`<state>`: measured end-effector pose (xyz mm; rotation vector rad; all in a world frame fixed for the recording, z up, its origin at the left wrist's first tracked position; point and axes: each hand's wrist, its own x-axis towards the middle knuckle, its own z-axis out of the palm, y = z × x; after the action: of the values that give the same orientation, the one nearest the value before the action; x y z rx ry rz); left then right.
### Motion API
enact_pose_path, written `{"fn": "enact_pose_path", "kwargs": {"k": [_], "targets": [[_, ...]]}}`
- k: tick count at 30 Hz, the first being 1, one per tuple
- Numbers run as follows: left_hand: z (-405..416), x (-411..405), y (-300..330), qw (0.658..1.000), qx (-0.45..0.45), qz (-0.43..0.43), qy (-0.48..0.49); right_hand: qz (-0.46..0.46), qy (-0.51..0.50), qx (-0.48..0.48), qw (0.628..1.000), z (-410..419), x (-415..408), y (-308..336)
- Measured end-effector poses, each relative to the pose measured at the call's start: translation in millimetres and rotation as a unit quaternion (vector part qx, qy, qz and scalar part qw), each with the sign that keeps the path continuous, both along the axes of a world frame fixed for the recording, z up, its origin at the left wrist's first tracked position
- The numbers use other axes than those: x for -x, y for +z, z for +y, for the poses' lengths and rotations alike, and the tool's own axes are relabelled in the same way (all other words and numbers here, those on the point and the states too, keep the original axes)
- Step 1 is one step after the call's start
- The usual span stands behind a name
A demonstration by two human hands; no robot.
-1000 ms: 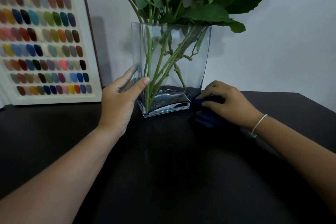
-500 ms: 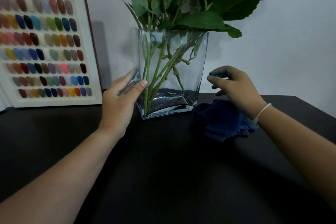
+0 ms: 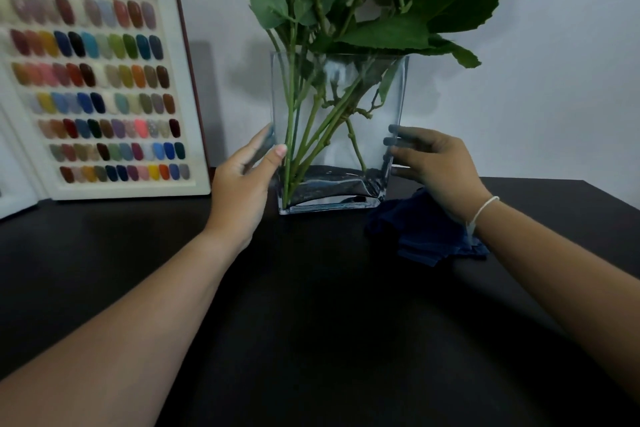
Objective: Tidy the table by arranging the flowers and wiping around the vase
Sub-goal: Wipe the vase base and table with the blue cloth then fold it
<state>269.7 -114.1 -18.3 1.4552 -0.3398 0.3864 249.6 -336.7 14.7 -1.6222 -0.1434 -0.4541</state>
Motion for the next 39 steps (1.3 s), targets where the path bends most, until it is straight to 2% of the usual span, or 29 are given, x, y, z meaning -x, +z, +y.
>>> {"fn": "enact_pose_path", "kwargs": {"k": [14,22,24,27,30,32,33,35,39], "targets": [[0,-19,0,0.999,0.022,0.034,-0.022,-0.055,-0.052,0.021,0.997,5,-4,-10],[2,-17,0,0.998,0.042,0.042,-0.037,-0.03,-0.055,0.042,0.997,6,1,-8],[2,-18,0,0.996,0.053,0.048,-0.045,-0.003,-0.075,0.091,0.993,6,8,-4],[3,-19,-1,0.995,0.063,0.047,-0.054,0.027,-0.11,0.305,0.946,1,24,17],[5,-20,-1,0.995,0.062,0.047,-0.062,0.133,0.034,0.501,0.855,-5,41,41],[8,-21,0,0.995,0.05,0.05,-0.074,0.2,0.123,0.59,0.773,-2,49,40],[9,-22,0,0.994,0.046,0.054,-0.081,0.202,0.135,0.619,0.747,0,49,35],[12,-24,1,0.993,0.04,0.057,-0.091,0.156,0.117,0.644,0.74,4,47,24],[14,-28,-1,0.992,0.045,0.063,-0.103,0.067,0.078,0.622,0.776,7,42,17]]}}
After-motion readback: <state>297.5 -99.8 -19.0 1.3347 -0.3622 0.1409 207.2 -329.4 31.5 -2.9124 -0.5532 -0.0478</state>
